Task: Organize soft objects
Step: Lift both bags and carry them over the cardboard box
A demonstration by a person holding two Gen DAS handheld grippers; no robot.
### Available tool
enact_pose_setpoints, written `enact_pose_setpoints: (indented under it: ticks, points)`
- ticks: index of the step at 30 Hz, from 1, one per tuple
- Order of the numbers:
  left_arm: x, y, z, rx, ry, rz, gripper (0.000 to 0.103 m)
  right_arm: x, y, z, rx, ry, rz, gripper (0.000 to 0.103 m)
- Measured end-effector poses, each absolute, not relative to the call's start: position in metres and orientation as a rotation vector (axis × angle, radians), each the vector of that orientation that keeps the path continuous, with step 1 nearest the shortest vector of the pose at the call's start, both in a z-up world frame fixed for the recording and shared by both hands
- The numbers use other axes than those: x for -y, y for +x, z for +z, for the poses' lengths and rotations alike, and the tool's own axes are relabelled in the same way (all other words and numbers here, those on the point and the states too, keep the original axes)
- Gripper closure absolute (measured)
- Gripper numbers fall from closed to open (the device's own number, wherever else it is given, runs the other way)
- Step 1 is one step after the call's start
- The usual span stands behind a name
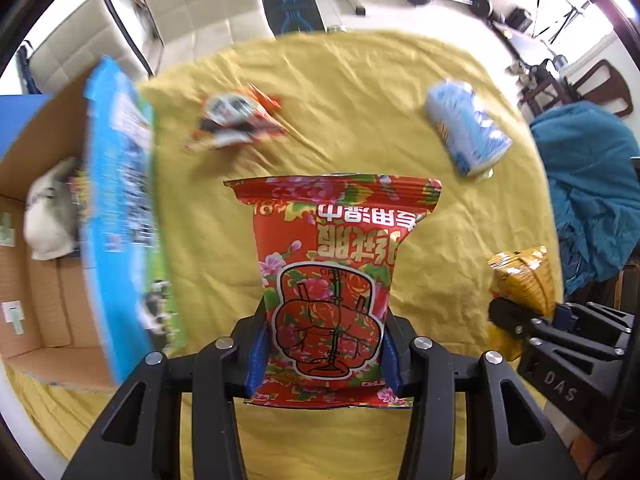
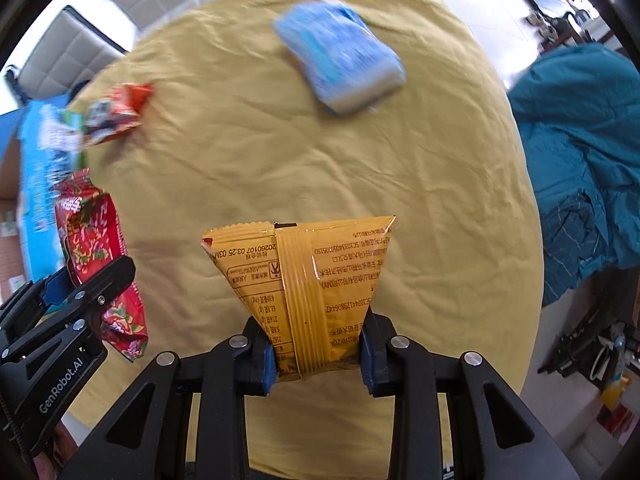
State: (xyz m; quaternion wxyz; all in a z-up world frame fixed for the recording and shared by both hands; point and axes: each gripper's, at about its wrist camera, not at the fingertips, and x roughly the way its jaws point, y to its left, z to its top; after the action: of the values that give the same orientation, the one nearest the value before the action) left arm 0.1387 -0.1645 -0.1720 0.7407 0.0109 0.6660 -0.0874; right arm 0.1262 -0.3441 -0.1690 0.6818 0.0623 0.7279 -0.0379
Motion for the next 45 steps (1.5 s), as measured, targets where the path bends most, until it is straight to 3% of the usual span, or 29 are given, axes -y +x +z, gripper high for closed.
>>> enact_pose_setpoints:
  ticks: [13,22,29,35,45]
  points:
    - [0.066,0.116,-0.069,-1.301,-0.102,-0.183,0.061,0.222,0.127,-0.074,-1.495,0.105,0.085,0.070]
    - [-0.029,0.113,-0.055,-1.299,-0.175,-0.126,0.061,0.121,0.138,-0.056,-1.472,0.105,0.201,0.070]
    - [-0.126,0.139,-0.080,-1.342,-0.204,-0.006,0.061,0.042,0.166,-0.088,-1.508,0.050,0.240,0.070]
    - [-0.198,0.176,-0.131,-1.430,-0.217,0.094,0.061,-0.004,0.189,-0.149,-1.606,-0.003,0.212,0.070]
    - [-0.232,0.227,-0.209,-1.554,-0.182,0.129,0.061,-0.027,0.202,-0.231,-1.720,-0.069,0.131,0.070]
